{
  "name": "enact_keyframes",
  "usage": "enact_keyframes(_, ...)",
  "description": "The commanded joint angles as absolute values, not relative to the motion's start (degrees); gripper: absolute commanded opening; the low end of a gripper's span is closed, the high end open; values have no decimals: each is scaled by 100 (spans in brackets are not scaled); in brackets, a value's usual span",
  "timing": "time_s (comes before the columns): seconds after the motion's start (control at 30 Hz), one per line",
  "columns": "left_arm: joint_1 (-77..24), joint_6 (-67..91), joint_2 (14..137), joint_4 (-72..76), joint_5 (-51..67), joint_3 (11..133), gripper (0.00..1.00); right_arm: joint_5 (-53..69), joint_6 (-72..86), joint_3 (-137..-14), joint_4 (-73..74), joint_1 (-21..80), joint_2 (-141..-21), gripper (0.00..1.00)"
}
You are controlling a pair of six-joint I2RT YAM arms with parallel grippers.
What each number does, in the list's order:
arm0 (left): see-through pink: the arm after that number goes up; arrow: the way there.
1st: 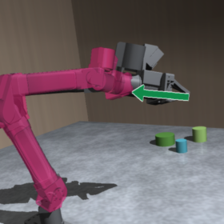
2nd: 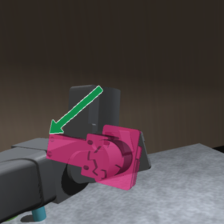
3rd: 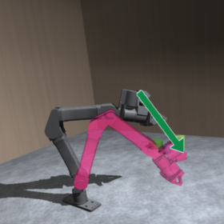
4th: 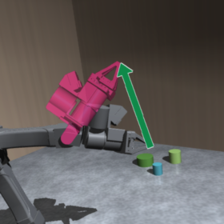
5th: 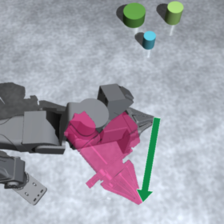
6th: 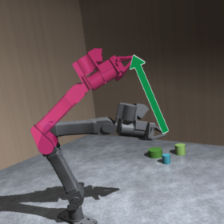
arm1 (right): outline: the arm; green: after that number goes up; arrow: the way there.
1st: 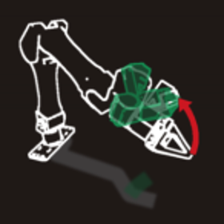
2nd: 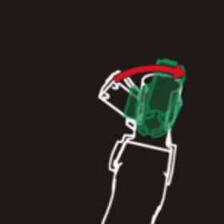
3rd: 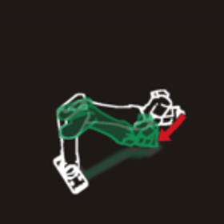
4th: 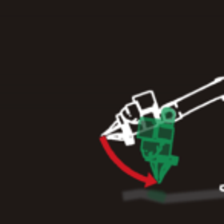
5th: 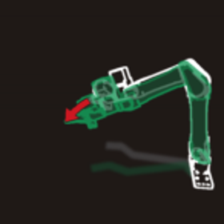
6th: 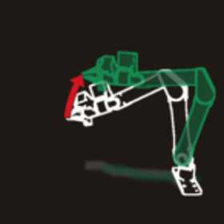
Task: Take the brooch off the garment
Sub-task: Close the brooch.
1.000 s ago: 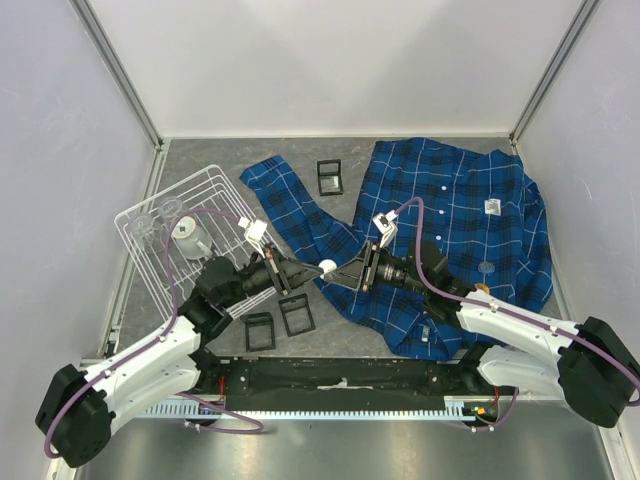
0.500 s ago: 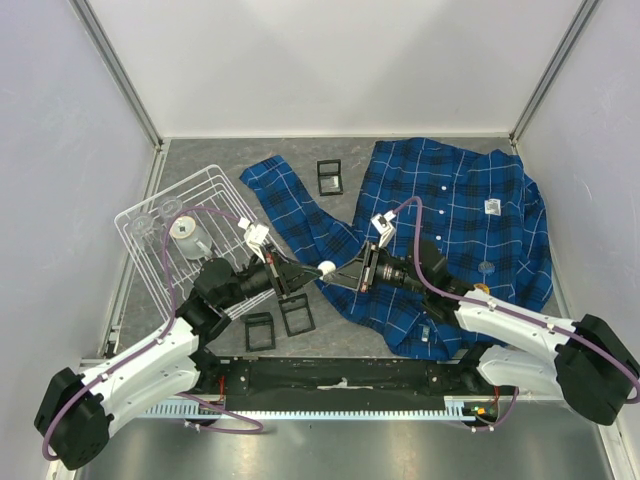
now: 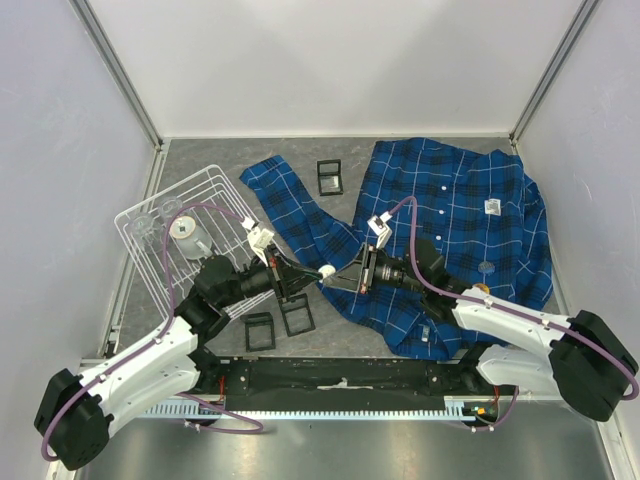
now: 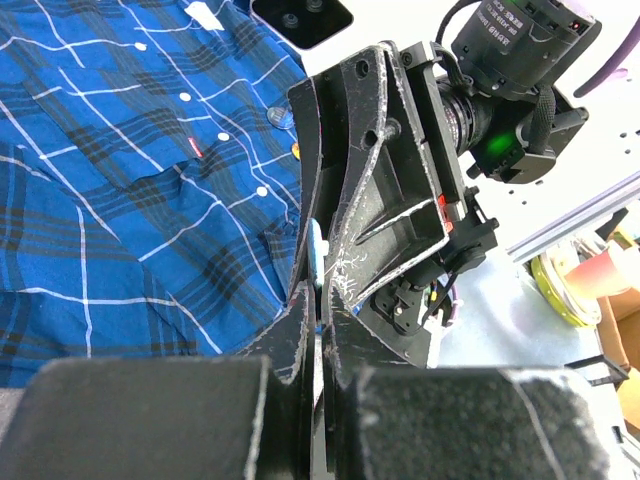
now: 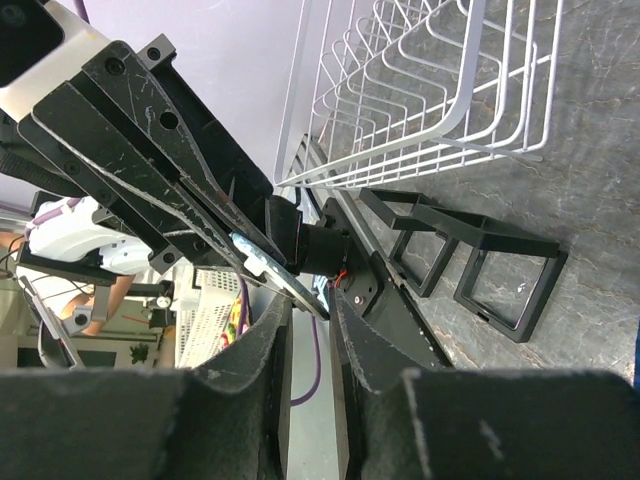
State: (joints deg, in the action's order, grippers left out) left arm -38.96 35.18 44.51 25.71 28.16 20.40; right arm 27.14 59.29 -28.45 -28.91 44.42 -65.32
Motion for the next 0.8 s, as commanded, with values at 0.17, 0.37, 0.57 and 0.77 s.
enact_keyframes(0.17, -4192, 3129, 4412, 2918, 3973, 2417, 2, 2364, 6248, -3032, -3032, 4412, -6776, 22)
enact_keyframes(0.37, -4254, 3103, 4333, 2839, 3771, 2400, 2, 2145, 6477, -2909, -3172, 4412, -6706, 19)
enact_keyframes(0.57, -4324, 3111, 4219, 2795, 3586, 2338, 2, 1916, 6960, -2742, -3585, 4412, -6680, 18)
enact_keyframes(0.77, -4447, 3050, 4166, 2760, 3437, 2329, 2, 1854, 7374, -2663, -3709, 4386, -6609, 17)
